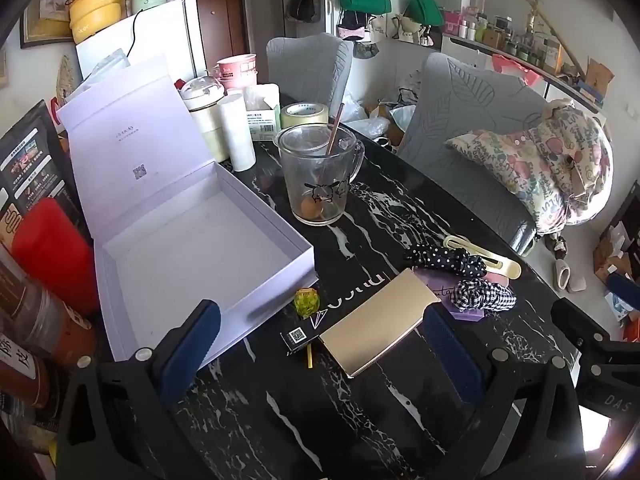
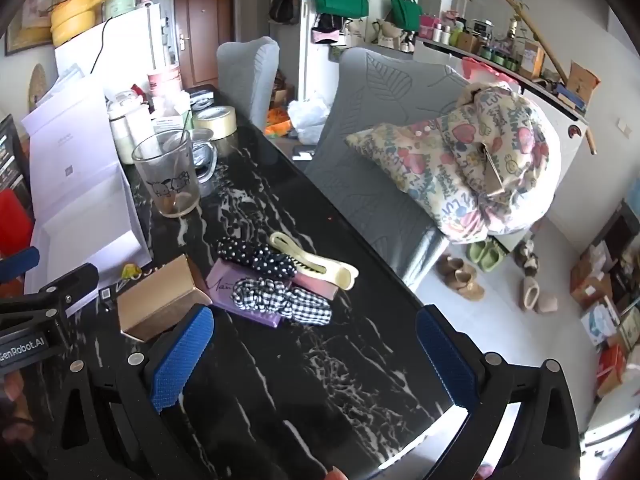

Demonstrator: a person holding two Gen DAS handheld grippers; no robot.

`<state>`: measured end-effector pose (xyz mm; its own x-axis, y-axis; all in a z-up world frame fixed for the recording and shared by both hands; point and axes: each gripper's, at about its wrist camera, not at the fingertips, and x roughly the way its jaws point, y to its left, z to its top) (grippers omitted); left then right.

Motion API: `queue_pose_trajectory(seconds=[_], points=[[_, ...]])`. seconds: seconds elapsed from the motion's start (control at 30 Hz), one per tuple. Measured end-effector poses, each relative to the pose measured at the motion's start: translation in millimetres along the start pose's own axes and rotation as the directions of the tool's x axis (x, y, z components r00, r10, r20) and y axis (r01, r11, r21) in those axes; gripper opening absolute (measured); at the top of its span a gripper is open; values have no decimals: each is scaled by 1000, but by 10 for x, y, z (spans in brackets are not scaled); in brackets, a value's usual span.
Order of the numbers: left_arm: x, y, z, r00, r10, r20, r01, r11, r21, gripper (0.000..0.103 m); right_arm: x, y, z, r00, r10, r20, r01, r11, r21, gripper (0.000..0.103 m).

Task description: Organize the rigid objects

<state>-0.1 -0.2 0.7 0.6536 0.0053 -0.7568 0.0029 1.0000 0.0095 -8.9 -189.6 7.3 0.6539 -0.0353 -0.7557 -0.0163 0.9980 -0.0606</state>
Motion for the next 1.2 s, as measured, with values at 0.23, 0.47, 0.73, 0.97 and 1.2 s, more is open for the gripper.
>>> queue_pose_trajectory(seconds=[0.23,0.47,0.73,0.97,1.2], points=[[-64,88,71,1000,-29,8,30,1000,-8,103,-17,-9,3,1000,-1,-2,1,1000,2,103],[-64,38,6,999,-37,22,37,999,-10,103,2,7,-23,1000,-11,1,11,1000,0,103],[-108,-9,2,999,-44,29,44,999,5,103,-35,0,-19,1000,-16,5,16,1000,3,103],[-126,-19,-6,998,-47,30,47,999,4,103,-68,-14,-18,1000,-18,17,18,1000,4,103],[-177,-12,-10,998,-51,35,50,999,3,103,-97,-15,-26,1000,-15,19,15,1000,4,103]])
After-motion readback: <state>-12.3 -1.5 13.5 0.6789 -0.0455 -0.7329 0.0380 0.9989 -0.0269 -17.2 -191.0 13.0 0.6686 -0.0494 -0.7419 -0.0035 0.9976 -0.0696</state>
